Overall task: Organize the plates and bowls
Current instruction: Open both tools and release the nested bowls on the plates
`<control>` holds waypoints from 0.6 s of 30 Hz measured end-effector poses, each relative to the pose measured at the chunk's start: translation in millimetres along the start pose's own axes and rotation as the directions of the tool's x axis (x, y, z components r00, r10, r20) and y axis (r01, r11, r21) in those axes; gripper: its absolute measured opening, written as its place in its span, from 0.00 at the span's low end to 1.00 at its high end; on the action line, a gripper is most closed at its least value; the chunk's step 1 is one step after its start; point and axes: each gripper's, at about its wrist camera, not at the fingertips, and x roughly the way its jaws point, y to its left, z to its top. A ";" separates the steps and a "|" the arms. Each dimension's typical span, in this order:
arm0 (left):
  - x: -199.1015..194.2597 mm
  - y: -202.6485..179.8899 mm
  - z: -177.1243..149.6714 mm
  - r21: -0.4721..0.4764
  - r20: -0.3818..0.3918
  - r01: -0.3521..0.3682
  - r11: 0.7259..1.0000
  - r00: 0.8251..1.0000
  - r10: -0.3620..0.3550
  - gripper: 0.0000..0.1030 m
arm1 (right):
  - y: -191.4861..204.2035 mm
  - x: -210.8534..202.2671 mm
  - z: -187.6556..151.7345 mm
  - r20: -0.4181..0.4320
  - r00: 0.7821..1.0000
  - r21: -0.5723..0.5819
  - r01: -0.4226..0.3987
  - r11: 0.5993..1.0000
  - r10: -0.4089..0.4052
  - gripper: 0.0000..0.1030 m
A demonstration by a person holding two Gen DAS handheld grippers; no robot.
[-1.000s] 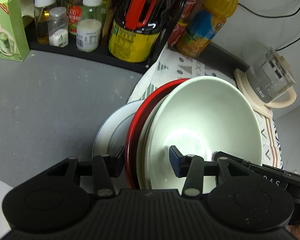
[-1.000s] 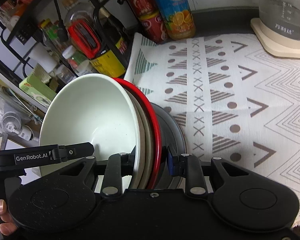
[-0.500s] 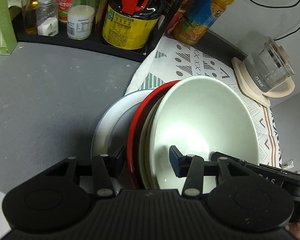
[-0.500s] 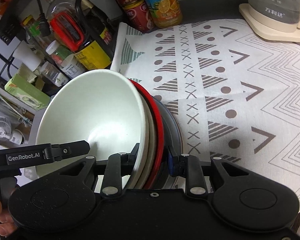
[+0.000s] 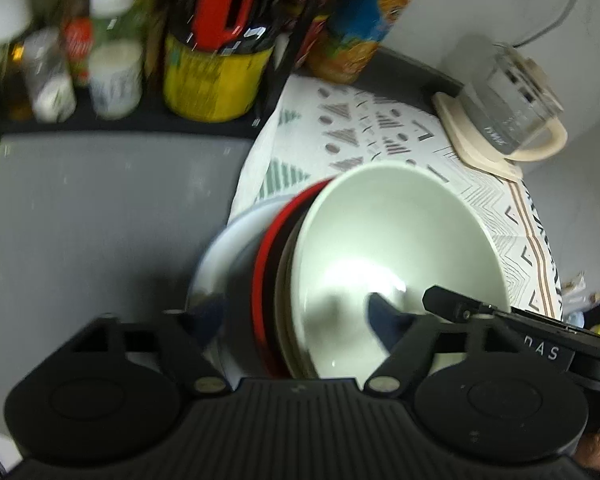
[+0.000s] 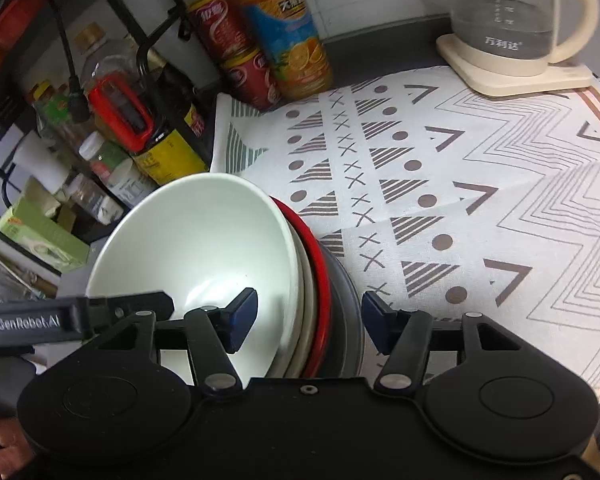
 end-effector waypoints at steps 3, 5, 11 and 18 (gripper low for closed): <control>-3.7 1.9 5.1 0.008 0.003 0.014 1.000 1.000 -0.014 0.84 | 1.6 -8.6 -1.8 0.024 1.000 -0.005 0.017 1.000 -0.016 0.70; -7.4 2.3 6.7 0.010 0.005 0.017 1.000 1.000 -0.017 0.84 | 3.1 -16.0 -1.9 0.040 0.999 -0.015 0.034 0.999 -0.033 0.79; -27.1 -2.3 5.6 0.011 0.052 0.011 1.000 0.999 -0.011 0.85 | -1.6 -48.2 -2.5 0.101 0.994 -0.020 0.054 0.998 -0.052 0.91; -53.3 -11.6 -10.6 0.003 0.122 0.014 1.000 0.992 -0.014 0.86 | -15.6 -101.4 -21.9 0.178 0.979 -0.005 0.097 0.995 -0.095 0.97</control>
